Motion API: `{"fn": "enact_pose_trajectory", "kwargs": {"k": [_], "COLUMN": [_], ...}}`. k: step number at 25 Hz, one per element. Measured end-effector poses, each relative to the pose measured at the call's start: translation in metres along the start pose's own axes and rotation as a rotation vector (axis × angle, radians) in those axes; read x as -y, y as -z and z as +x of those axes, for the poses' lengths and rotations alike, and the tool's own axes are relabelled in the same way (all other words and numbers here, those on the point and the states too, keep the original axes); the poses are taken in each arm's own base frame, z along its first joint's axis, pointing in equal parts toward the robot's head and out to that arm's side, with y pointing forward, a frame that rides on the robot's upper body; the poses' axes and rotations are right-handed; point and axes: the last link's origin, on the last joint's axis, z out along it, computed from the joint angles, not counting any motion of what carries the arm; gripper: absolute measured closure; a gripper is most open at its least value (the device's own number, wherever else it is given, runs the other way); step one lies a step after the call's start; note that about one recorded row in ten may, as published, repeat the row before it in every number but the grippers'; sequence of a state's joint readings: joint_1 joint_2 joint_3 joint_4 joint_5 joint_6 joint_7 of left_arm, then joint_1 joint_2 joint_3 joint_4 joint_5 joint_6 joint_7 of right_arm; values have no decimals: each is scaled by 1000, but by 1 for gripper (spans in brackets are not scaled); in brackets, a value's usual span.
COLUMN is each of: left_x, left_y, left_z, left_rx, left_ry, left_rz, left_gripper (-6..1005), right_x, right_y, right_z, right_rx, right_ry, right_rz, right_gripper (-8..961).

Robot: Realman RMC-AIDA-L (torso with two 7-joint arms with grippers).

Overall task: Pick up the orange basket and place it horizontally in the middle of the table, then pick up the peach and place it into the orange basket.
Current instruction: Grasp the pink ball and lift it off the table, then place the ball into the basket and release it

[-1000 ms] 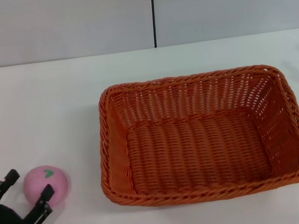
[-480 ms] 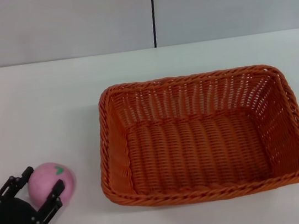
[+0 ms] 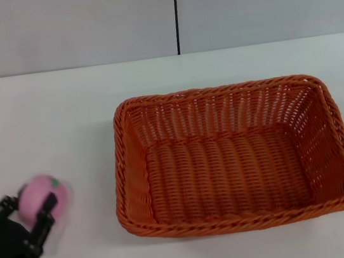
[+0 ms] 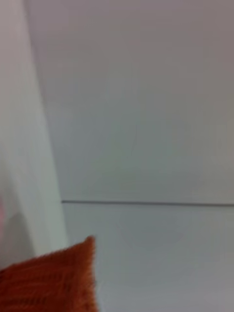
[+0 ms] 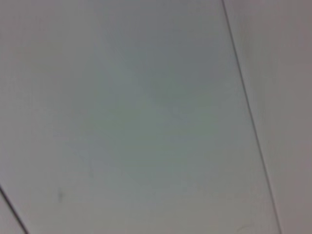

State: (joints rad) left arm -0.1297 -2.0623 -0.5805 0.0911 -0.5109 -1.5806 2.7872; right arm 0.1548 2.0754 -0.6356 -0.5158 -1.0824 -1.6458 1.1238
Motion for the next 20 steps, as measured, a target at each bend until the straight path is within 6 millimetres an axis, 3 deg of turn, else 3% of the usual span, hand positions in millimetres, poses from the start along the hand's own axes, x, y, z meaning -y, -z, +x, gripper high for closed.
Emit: {"fn": "enact_pose_trajectory", "kwargs": {"k": [7,13,15,20], "left_x": [-3,-32,-47,-73], "left_y": [-5,-53,-75,-104], "left_z": [37,62,65,64], "left_rx": [-250,-394,-381,-326], "left_ry": [-5,54,71,100], "left_rz": [-40,-213,-286,-349], "left_gripper": [583,641,661,687], "right_x": [1,0,-1,-1], "right_y": [3,-2,-4,-5], "right_z": [2,4,5,6], "right_rx": [6,10,11,14], "right_ry": [-2,-13,-18,-15], "right_rz": [16,9,6,8], "right_gripper": [301,301,301,301]}}
